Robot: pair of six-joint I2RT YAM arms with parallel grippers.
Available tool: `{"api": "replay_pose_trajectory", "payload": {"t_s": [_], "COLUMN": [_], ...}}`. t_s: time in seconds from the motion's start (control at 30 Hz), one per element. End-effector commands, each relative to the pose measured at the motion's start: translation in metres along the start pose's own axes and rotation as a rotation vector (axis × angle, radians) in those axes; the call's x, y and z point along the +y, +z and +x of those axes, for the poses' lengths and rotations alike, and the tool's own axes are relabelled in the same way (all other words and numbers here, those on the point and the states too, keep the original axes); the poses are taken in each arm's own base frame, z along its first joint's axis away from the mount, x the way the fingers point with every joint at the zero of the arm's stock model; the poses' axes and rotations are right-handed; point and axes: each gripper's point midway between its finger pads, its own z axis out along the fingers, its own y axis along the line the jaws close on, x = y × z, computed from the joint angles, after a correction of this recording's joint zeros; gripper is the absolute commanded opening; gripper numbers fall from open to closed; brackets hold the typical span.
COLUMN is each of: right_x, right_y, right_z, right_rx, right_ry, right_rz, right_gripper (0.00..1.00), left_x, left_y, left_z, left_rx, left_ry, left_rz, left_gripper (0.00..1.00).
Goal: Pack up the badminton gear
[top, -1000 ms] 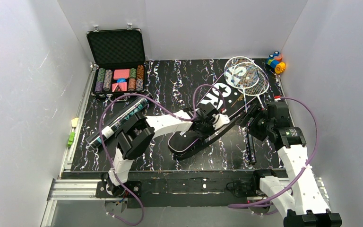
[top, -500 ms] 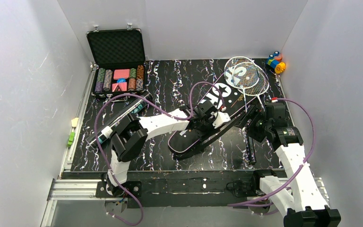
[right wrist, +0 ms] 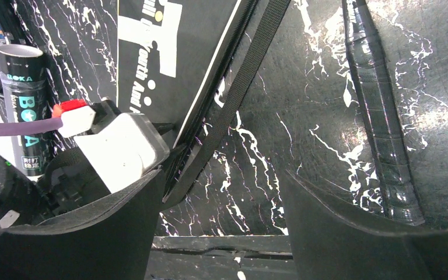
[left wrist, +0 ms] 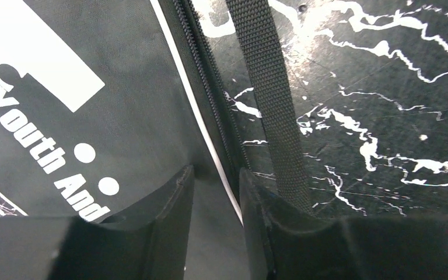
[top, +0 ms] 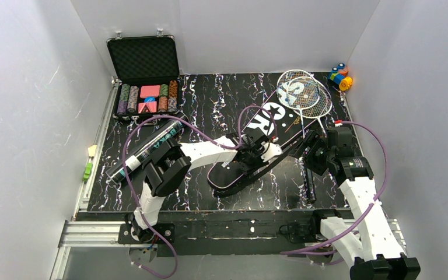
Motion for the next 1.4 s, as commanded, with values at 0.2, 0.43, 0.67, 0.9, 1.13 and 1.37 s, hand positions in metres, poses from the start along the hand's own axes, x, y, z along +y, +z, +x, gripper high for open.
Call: {"api": "replay_pose_trajectory", "payload": {"t_s": [0.2, 0.43, 0.67, 0.9, 1.13, 1.37], "right_x": [0.005, 0.005, 0.002, 0.008, 0.019, 0.041], "right_y": [-0.002, -0.002, 0.001, 0.014, 0.048, 0.093], "right_z": [-0.008, -0.006, -0.008, -0.014, -0.028, -0.038], "right_rx": [-0.043, -0.042, -0.045, -0.033, -0.004, 0.085], "right_ry": [-0.008, -0.007, -0.014, -0.005, 0.021, 0.108], "right_rz": [-0.032, -0.035, -0.020, -0.032, -0.041, -0.086], "right_gripper": [0.80, 0.79, 0.79, 0.80, 0.80, 0.80], "left_x": [0.007, 0.004, 0.025, 0.084, 0.086, 0.076], "left_y": [-0.005, -0.015, -0.048, -0.109, -0.137, -0.152], "left_z": [-0.008, -0.012, -0.023, -0.006, 0.035, 0.055], "left_rx": [-0.018, -0.031, -0.075, -0.134, -0.113, -0.105], "left_ry": [0.014, -0.002, -0.071, -0.262, -0.316, -0.325], "left_rz": [-0.026, -0.009, -0.092, -0.241, -0.282, -0.286], "left_gripper": [0.06, 0.00, 0.00, 0.00, 0.00, 0.00]}}
